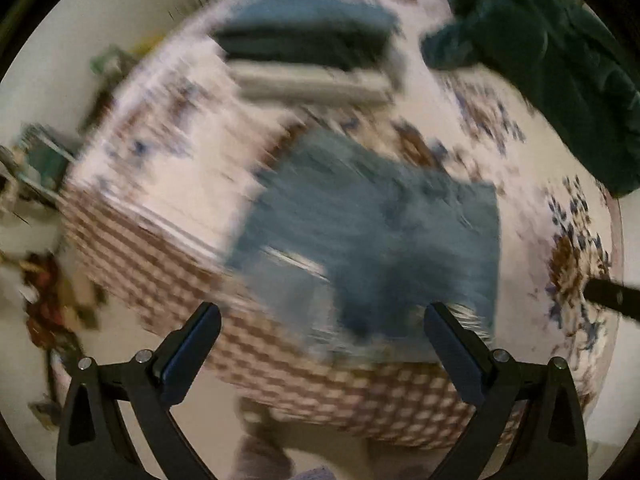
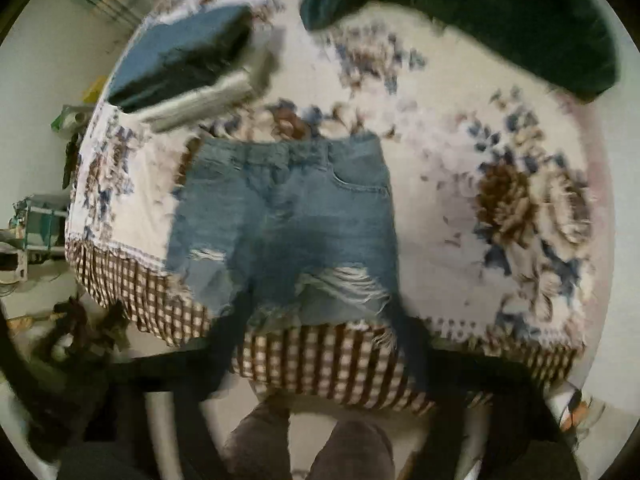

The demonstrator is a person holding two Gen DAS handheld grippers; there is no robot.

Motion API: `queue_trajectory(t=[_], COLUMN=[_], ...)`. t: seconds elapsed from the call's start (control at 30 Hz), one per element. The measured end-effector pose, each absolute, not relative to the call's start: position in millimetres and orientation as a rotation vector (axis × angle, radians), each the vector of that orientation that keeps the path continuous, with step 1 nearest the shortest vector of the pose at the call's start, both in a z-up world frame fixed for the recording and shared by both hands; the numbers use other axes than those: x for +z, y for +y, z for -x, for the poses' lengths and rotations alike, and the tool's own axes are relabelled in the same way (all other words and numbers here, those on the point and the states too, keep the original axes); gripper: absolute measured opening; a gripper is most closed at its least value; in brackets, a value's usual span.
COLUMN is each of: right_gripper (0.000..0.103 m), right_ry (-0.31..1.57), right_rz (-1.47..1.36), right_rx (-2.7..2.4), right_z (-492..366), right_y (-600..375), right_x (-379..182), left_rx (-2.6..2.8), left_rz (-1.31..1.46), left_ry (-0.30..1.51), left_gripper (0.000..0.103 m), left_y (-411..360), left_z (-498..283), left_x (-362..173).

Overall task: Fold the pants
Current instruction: 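Lower both tools toward the denim shorts, reaching for the frayed leg hems, then grasp the shorts' waistband with the right tool while the left tool grasps a frayed hem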

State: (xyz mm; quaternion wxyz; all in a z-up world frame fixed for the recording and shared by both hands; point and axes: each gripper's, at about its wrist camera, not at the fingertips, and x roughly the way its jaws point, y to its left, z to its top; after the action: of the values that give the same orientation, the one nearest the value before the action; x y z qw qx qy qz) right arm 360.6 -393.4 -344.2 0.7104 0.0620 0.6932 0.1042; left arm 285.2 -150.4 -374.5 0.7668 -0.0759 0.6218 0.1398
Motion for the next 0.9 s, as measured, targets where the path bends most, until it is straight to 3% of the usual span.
queue_trajectory(t=[0.17, 0.33, 0.4, 0.43, 0.5, 0.53, 0.57, 0.63, 0.7, 0.87, 0.9], right_gripper=[0.050, 0.060, 0.063, 0.064, 0.065, 0.066, 0.067, 0.067, 0.067, 0.066, 0.057], right_ry=[1.614, 1.713, 1.719, 1.723, 1.729, 1.730, 1.734, 1.730, 1.734, 1.740, 1.733], right_rz=[-0.121, -0.223, -0.255, -0.265, -0.308, -0.324, -0.352, -0.386, -0.420, -0.472, -0.471], right_rx=[0.256, 0.270, 0.309, 0.322, 0.359, 0.369, 0.386, 0.403, 0.434, 0.452, 0.461], right_z=[-428.7, -462.5, -473.5, -477.1, -485.9, -488.9, -492.8, -501.2, -510.7, -522.6, -523.0], right_y=[-449.9, -485.8, -493.4, -494.2, -492.5, -490.9, -484.6, -478.6, -466.8, -435.4, -430.6], right_x=[-452.8, -532.8, -557.2, -565.1, -584.6, -590.2, -598.4, -610.6, -623.0, -642.5, -643.0], left_rx=[0.214, 0.168, 0.177, 0.182, 0.189, 0.193, 0.194, 0.187, 0.174, 0.147, 0.145], left_rz=[0.229, 0.176, 0.124, 0.107, 0.136, 0.165, 0.194, 0.217, 0.250, 0.262, 0.266], left_ry=[1.452, 1.511, 1.529, 1.551, 1.540, 1.520, 1.500, 1.481, 1.478, 1.435, 1.428], left_gripper=[0.103, 0.101, 0.091, 0.076, 0.071, 0.058, 0.036, 0.012, 0.005, 0.002, 0.002], left_y=[-241.3, -308.0, -325.7, -331.4, -329.9, -325.7, -320.5, -312.7, -303.9, -284.1, -280.2], left_z=[-298.9, -299.2, -297.0, -295.5, -293.8, -292.7, -292.2, -292.3, -293.2, -293.4, -293.5], left_x=[-474.4, -537.6, -559.6, -571.1, -574.6, -571.0, -565.8, -556.9, -548.3, -513.5, -505.2])
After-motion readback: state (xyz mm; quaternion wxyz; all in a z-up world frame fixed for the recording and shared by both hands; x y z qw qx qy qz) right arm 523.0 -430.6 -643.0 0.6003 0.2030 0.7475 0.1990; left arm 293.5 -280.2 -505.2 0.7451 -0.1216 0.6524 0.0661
